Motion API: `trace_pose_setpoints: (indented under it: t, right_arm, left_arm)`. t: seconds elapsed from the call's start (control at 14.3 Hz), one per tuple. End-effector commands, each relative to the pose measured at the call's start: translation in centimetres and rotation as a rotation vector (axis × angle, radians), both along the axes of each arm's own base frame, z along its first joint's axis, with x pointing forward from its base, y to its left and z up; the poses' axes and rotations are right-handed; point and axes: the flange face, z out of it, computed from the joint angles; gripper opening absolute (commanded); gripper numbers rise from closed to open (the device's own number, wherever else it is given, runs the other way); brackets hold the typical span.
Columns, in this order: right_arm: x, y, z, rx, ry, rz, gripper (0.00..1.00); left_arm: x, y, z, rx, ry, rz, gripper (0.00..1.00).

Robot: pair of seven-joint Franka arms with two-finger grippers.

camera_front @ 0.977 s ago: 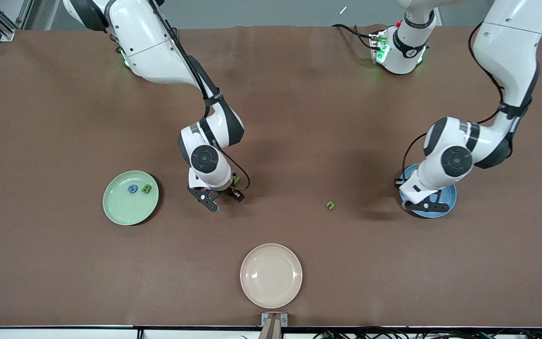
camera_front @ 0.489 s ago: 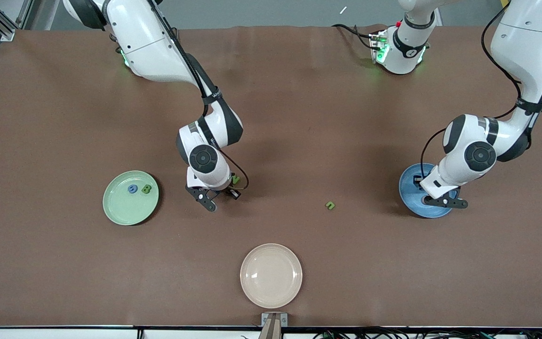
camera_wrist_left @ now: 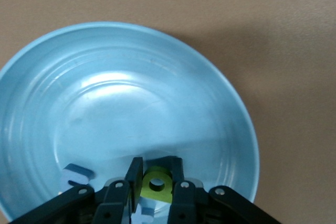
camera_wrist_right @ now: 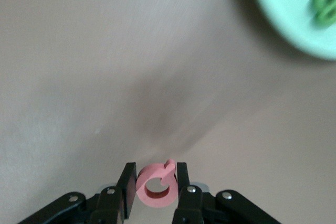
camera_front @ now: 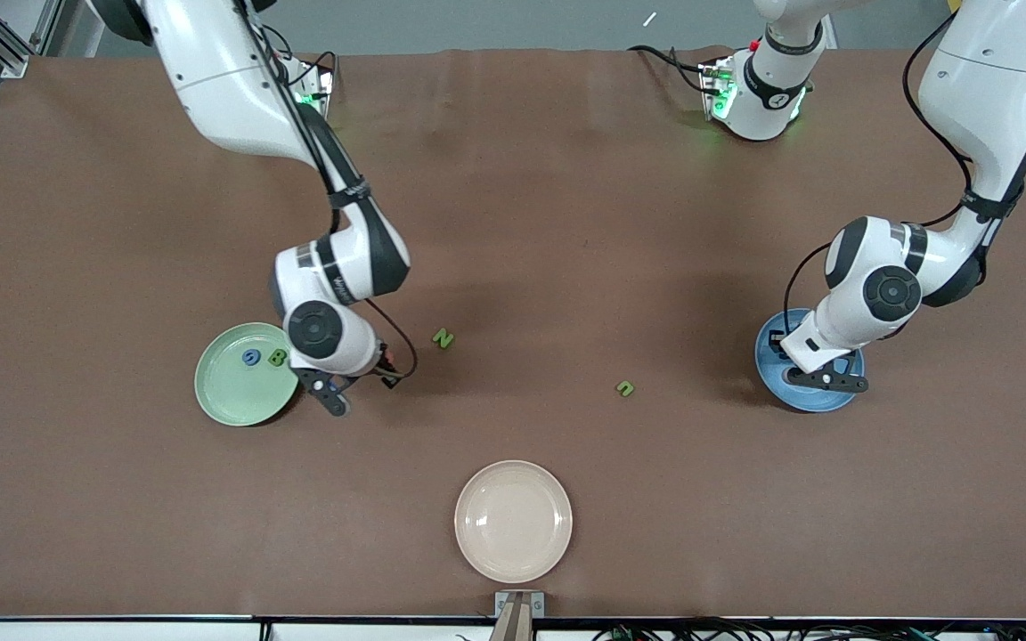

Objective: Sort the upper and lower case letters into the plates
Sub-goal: 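Drop Q on the green plate while the left gripper drops p on blue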

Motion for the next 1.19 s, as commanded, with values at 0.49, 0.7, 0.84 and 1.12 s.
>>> trace_pose_setpoints:
  t: [0.49,0.7,0.84,1.12]
  right_arm:
    - [-0.2,-14.6,-0.5,-0.06,-0.084,0.121,0.0]
    - [0.1,-17.2,-1.3,-0.056,-0.087,0.118,0.0]
    - [0.2,-17.5,-1.5,-0.057,-0.096,0.116,0.0]
    - [0.6,-19.4,-3.1,-0.061,-0.11,0.096,0.0]
  left_arm:
    - [0.7,-0.2,1.6,-0.002,-0.051,-0.03,1.0]
    - [1.0,-0.4,4.4,0.026,-0.063,-0.037,1.0]
    - [0.8,-1.0,7.1,0.058,-0.05,-0.047,1.0]
    - [1.4,-6.5,11.5,-0.008,-0.027,-0.013,1.0]
